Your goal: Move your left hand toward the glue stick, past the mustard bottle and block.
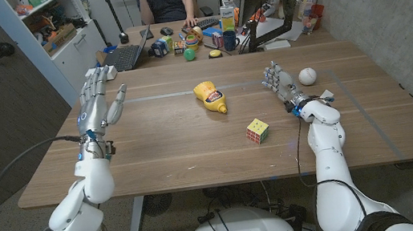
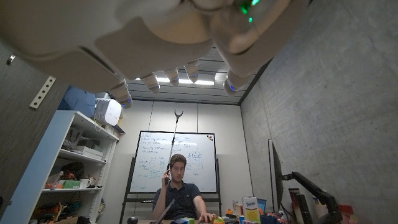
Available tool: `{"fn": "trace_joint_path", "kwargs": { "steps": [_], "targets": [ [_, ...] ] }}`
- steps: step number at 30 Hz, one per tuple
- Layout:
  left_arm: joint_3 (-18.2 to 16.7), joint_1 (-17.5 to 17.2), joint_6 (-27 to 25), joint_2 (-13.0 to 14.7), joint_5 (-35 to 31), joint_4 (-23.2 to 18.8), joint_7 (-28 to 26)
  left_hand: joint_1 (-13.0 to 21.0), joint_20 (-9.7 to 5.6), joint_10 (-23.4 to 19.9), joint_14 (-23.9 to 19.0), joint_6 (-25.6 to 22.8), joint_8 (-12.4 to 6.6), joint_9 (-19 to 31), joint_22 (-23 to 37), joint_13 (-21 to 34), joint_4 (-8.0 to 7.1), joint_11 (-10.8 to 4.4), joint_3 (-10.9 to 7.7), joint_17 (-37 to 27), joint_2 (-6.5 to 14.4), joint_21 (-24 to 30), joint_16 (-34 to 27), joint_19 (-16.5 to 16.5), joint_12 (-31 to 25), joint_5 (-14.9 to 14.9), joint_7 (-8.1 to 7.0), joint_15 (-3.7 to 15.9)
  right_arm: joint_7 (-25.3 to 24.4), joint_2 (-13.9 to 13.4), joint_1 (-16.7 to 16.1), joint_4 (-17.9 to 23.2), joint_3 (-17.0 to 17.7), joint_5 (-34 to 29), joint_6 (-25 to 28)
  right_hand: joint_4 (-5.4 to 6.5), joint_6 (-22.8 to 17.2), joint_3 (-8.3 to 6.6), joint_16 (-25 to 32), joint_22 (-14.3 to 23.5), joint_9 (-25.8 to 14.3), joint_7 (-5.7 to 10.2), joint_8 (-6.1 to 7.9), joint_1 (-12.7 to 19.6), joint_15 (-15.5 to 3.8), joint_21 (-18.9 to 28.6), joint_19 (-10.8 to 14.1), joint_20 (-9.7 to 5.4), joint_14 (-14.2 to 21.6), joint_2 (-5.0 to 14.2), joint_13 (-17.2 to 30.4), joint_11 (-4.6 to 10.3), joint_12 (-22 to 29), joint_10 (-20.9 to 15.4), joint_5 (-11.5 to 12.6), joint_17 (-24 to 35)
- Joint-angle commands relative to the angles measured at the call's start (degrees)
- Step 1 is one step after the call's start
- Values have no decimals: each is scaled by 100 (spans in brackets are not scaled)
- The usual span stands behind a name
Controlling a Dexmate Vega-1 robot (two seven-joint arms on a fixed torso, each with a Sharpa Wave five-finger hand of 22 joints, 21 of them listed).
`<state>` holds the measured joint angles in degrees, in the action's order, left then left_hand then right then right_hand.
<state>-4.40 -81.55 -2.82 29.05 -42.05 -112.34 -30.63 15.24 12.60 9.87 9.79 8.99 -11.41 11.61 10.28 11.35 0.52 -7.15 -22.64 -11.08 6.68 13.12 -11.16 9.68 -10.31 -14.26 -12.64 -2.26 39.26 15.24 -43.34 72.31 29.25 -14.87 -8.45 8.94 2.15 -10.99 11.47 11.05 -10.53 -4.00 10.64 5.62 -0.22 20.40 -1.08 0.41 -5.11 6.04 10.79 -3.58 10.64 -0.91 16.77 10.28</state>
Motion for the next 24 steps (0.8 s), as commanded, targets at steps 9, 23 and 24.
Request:
{"fn": "trace_joint_path", "kwargs": {
  "steps": [9, 23, 24],
  "targets": [
    [194, -436, -2744, 41, -2000, -258, 31, 368, -3, 1367, 1052, 497, -26, 50, 67, 130, 554, 333, 82, -60, -445, -75, -252, 424, -222, 225, -9, -335, 43, 53, 106, -162, -8, -132, -173, 31, -13, 94, 48, 21, -17, -56, 32, -122, 12, -28, 1, 46, 6, -18, 16, 12, 39, -32, 22, 13],
    [54, -461, -2519, 98, -829, 121, 171, 811, -17, 918, 108, 684, -126, 96, 85, 157, 862, 382, 356, 1, -1132, 339, -474, -1160, -387, -68, -11, -552, 26, 95, 87, -106, -22, -160, -179, 44, -21, 155, 56, 21, -17, -55, 33, -192, 52, -40, 6, 74, 23, -67, 16, 12, 41, -45, 18, 16],
    [8, -479, -2367, 102, -666, 176, 114, 819, -15, 913, 94, 682, -129, 97, 81, 155, 862, 384, 361, 2, -1141, 342, -475, -1193, -385, -73, -11, -572, 24, 106, 83, -82, -21, -158, -147, 45, -21, 160, 56, 21, -17, -57, 33, -196, 53, -42, 2, 78, 23, -70, 16, 14, 43, -52, 17, 16]
  ]
}}
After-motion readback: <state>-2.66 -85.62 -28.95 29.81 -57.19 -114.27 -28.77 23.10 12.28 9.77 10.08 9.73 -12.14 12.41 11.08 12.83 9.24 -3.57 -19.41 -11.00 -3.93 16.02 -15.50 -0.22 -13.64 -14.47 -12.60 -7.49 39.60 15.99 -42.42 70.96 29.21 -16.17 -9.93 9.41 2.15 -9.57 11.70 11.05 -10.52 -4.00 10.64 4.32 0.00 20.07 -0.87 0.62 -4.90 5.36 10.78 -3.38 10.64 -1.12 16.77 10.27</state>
